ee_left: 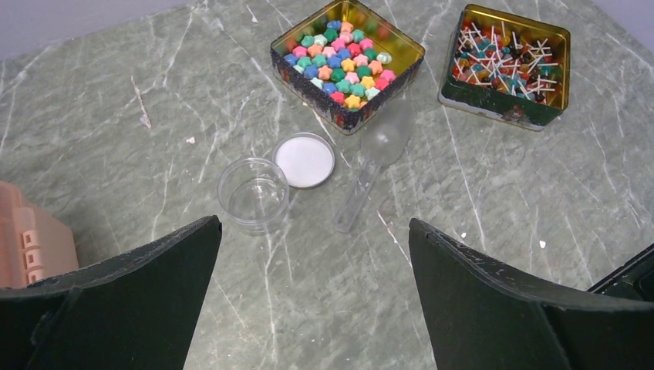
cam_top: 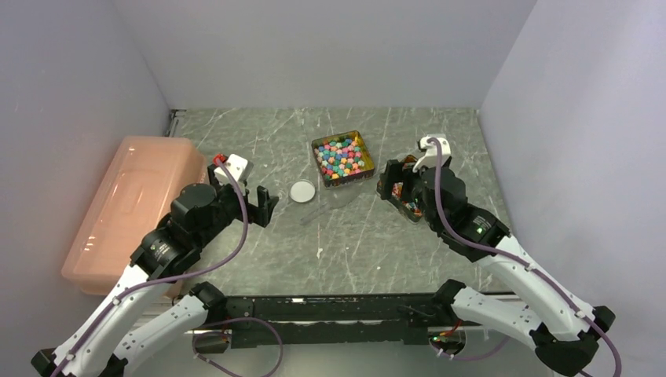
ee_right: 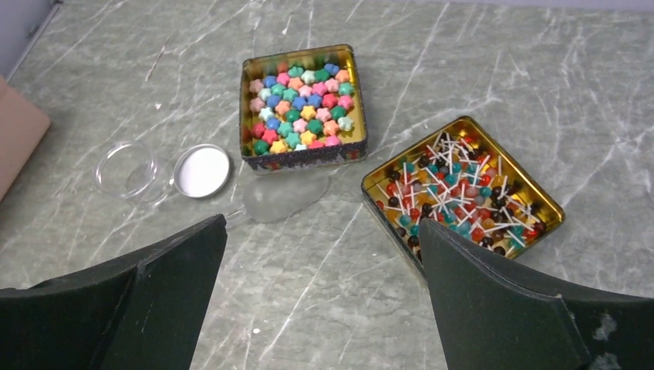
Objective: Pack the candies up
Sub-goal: Pick up the packing bottle from the center of the board.
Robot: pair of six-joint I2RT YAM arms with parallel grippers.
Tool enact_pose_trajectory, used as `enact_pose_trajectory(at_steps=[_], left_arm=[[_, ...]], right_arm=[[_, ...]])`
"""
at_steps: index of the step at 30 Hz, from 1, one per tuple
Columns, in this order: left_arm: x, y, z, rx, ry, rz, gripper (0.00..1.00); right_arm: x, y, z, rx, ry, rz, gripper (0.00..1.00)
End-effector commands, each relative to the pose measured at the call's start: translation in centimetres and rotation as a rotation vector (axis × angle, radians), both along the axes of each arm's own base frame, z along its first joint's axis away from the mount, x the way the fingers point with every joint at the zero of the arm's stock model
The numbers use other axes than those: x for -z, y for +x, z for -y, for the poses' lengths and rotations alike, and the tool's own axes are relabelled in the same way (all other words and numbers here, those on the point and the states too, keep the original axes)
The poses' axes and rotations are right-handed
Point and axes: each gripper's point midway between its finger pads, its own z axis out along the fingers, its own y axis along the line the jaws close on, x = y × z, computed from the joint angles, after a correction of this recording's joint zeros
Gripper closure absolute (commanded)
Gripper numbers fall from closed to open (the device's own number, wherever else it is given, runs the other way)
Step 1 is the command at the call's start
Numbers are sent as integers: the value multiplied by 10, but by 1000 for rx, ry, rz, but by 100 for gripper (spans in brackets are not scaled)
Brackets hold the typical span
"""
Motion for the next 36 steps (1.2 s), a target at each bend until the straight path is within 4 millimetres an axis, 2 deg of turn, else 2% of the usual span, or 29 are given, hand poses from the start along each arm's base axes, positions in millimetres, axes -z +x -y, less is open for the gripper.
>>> enact_pose_trajectory(at_steps=[1,6,10,14,19,22,25,29,30,32,36], left_arm=[[-11,1,-6,-34,-28,31,1],[-9,2,-8,-53,-30,25,1],[-3,7,-12,-92,-11,-7,1],[10,15,-13,-129,23,-51,1],[30,29,-13,-192,65,-137,1],[41,39,-14,-236,97,-178,2],[51,50,-18,-272,131,-236,8],[68,71,-32,-335,143,-322,13],[72,75,-35,-345,135,-347,12],[80,85,-43,-371,121,-385,2],[100,100,-47,-370,126,-461,1]], right_arm=[[-7,6,-18,-76,8,47,0],[-2,10,-43,-168,11,20,3],[11,18,-65,-212,-18,-47,4],[15,21,-79,-243,-3,-55,4],[33,21,-96,-280,-12,-101,4],[44,18,-99,-293,-6,-125,4],[56,12,-99,-303,5,-147,4],[68,3,-90,-301,8,-161,4],[69,0,-87,-300,10,-161,4],[73,-5,-82,-300,9,-161,4],[80,-13,-73,-300,3,-165,3]])
